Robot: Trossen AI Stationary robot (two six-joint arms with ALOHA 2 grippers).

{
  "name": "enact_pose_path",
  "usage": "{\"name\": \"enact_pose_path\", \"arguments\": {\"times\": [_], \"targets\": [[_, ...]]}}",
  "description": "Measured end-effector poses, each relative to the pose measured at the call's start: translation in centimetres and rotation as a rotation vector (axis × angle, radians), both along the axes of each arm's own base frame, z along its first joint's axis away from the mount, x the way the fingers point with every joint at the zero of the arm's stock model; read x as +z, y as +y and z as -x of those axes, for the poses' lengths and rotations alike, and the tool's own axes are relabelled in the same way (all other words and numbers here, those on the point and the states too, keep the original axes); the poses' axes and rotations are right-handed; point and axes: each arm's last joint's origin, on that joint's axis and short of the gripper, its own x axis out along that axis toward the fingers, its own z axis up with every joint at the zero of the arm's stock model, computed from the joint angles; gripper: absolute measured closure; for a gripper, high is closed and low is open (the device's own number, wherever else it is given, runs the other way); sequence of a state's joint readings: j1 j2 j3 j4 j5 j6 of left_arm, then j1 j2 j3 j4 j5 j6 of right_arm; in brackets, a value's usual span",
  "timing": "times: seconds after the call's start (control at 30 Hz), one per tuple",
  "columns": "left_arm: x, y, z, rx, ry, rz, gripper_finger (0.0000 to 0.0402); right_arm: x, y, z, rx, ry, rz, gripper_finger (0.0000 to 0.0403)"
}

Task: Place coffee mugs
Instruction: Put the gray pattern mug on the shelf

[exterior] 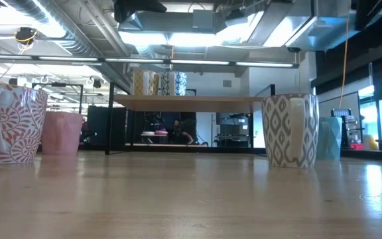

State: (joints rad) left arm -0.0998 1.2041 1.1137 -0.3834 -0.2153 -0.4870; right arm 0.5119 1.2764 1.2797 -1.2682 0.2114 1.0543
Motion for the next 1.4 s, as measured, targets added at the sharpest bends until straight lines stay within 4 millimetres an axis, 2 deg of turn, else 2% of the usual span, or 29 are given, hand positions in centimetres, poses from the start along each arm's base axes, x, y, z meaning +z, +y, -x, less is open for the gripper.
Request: {"name": "enact_pose_path", "arguments": {"times": [0.1, 0.33, 0.5, 0.63, 0.8, 0.93, 1.07, 1.17, 1.27, 1.4], "targets": [[0.0, 0.0, 0.0, -0.017, 0.001, 0.009, 0.0218, 0.0, 0.8, -0.4, -0.044, -0.039, -0.060, 0.0265], [0.3, -0.4, 0.4, -0.183, 0.007, 0.027, 0.0218, -0.8, 1.5, -0.9, -0.364, -0.066, -0.098, 0.0260], [0.5, -0.7, 2.1, -0.304, 0.063, 0.078, 0.0218, -2.1, 2.8, -1.9, -0.456, -0.065, -0.091, 0.0245], [0.8, -0.6, 3.5, -0.326, 0.093, 0.069, 0.0218, -3.3, 3.5, -2.9, -0.537, -0.045, -0.092, 0.0225], [1.3, -0.5, 5.0, -0.333, 0.103, 0.058, 0.0218, -4.8, 5.0, -4.3, -0.572, -0.136, -0.057, 0.0192], [1.7, -0.3, 6.0, -0.330, 0.096, 0.052, 0.0218, -6.3, 6.4, -4.6, -0.590, -0.209, 0.045, 0.0172], [1.8, -0.3, 6.5, -0.333, 0.096, 0.036, 0.0218, -8.3, 7.9, -5.2, -0.548, -0.246, 0.148, 0.0167], [1.9, -0.3, 6.6, -0.337, 0.092, 0.028, 0.0218, -9.6, 9.4, -5.3, -0.451, -0.304, 0.249, 0.0167], [1.9, -0.3, 6.6, -0.345, 0.094, 0.012, 0.0218, -10.6, 10.8, -4.7, -0.402, -0.392, 0.346, 0.0167], [1.9, -0.3, 6.6, -0.352, 0.094, -0.003, 0.0218, -11.2, 10.7, -3.5, -0.475, -0.441, 0.351, 0.0167]]}}
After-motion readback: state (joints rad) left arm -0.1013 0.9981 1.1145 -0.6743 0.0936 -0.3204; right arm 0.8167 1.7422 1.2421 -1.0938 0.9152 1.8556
